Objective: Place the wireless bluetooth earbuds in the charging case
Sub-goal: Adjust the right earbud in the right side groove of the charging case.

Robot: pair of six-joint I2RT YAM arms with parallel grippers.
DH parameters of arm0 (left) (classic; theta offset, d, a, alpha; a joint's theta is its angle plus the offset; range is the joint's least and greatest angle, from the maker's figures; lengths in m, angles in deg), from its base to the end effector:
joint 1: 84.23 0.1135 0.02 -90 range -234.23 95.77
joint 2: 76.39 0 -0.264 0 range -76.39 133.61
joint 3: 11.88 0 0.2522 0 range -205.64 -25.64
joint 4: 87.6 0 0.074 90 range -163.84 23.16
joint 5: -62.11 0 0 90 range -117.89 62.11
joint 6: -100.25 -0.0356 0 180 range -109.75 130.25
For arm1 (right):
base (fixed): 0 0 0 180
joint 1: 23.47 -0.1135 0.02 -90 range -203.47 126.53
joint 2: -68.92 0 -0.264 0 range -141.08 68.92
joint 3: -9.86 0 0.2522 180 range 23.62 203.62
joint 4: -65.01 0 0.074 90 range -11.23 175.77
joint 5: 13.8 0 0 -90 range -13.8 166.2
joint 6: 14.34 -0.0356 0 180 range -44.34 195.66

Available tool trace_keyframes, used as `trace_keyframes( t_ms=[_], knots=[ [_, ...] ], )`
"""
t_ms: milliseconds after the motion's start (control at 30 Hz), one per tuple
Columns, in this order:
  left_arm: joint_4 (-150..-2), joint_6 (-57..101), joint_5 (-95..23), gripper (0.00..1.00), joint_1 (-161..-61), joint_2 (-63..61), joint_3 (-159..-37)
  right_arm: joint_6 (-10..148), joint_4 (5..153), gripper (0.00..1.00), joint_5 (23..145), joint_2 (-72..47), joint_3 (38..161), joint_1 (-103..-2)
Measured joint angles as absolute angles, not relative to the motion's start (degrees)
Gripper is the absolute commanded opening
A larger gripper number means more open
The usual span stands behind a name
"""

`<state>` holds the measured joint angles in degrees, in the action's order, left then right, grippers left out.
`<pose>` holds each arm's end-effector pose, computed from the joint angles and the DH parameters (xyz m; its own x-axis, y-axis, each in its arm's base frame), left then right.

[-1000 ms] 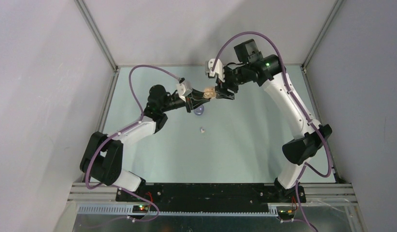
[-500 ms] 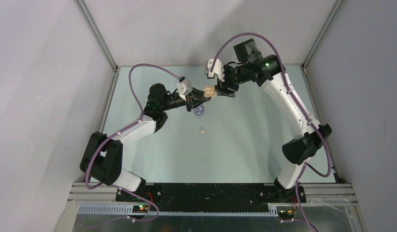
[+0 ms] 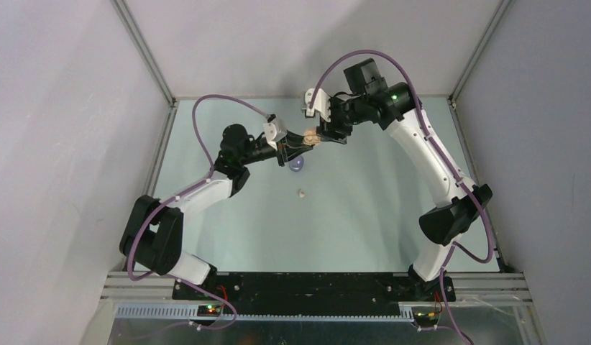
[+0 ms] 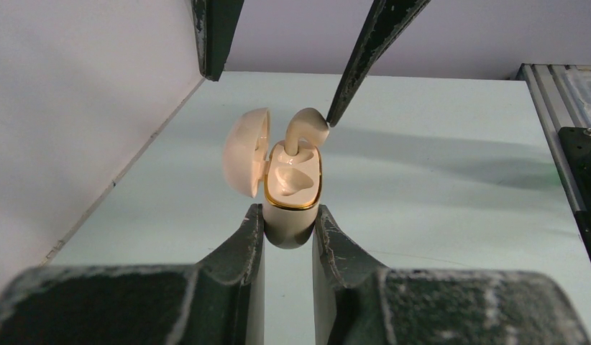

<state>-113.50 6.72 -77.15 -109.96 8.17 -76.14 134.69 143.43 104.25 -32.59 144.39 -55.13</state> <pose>0.2840 -0.1668 0.2983 0.1470 -0.0262 -0.9888 0.9554 0.2627 0.1351 0.2961 0.2022 0.4346 0.3263 -0.6878 -0.6484 -0.9027 -0.0231 -0.4298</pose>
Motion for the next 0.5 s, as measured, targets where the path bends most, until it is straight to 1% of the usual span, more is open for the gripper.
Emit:
trace_keyframes(
  t_ms=[100, 233, 500],
  knots=[
    [-113.48, 6.75, -77.15, 0.0, -109.96, 8.41, -76.14, 134.47, 143.19, 0.62, 104.06, -32.64, 144.39, -55.17],
    [-113.26, 6.72, -77.21, 0.0, -109.96, 8.49, -76.14, 137.79, 143.89, 0.67, 104.67, -32.64, 144.39, -55.17],
    [-113.17, 6.72, -77.43, 0.0, -109.99, 8.8, -76.14, 148.61, 147.76, 0.67, 104.04, -32.55, 142.91, -55.92]
  ],
)
